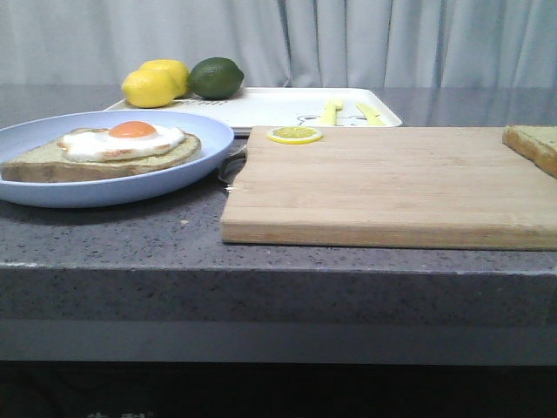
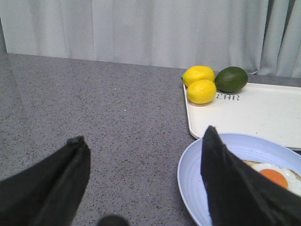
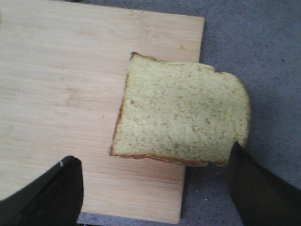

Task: Place bread and move sandwich to tray

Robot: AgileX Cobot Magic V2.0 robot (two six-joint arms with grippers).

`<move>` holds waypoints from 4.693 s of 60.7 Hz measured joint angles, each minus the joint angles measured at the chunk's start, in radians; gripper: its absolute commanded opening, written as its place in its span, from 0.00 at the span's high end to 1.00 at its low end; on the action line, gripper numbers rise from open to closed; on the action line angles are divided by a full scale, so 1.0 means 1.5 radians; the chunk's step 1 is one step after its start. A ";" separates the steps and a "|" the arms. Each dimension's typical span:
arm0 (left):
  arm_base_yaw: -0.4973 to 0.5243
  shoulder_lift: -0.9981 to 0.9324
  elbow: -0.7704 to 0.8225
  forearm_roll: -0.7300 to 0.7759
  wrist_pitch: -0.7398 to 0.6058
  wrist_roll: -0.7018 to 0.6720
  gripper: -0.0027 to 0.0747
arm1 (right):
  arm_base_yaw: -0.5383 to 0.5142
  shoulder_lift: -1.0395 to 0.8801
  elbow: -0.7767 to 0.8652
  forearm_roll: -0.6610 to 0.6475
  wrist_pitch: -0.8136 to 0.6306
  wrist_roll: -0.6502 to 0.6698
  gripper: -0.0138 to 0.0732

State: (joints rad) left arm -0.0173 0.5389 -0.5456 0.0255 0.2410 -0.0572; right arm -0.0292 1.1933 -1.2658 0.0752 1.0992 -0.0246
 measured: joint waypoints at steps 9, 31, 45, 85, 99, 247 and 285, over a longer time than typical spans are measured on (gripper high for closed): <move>0.000 0.000 0.000 0.000 0.002 0.000 0.35 | -0.087 0.040 -0.036 -0.007 0.011 0.003 0.12; 0.000 0.000 0.000 0.000 0.002 0.000 0.35 | -0.187 0.170 -0.075 0.002 0.031 -0.018 0.12; 0.000 0.000 0.000 0.000 0.002 0.000 0.35 | -0.187 0.223 -0.095 0.063 0.045 -0.075 0.12; 0.000 0.000 0.000 0.000 0.003 0.000 0.35 | -0.277 0.354 -0.110 0.281 0.081 -0.214 0.12; 0.000 0.000 0.000 0.000 0.003 0.000 0.35 | -0.281 0.391 -0.110 0.292 0.081 -0.231 0.12; 0.000 0.000 0.000 0.000 0.006 0.000 0.35 | 0.352 0.446 -0.112 0.923 -0.339 -0.207 0.93; 0.000 0.000 0.000 0.000 0.007 0.000 0.35 | 0.352 0.468 -0.049 0.934 -0.396 -0.207 0.89</move>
State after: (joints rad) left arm -0.0173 0.5389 -0.5456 0.0255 0.2521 -0.0572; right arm 0.4989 1.8953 -1.3400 1.4763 0.5054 -0.3351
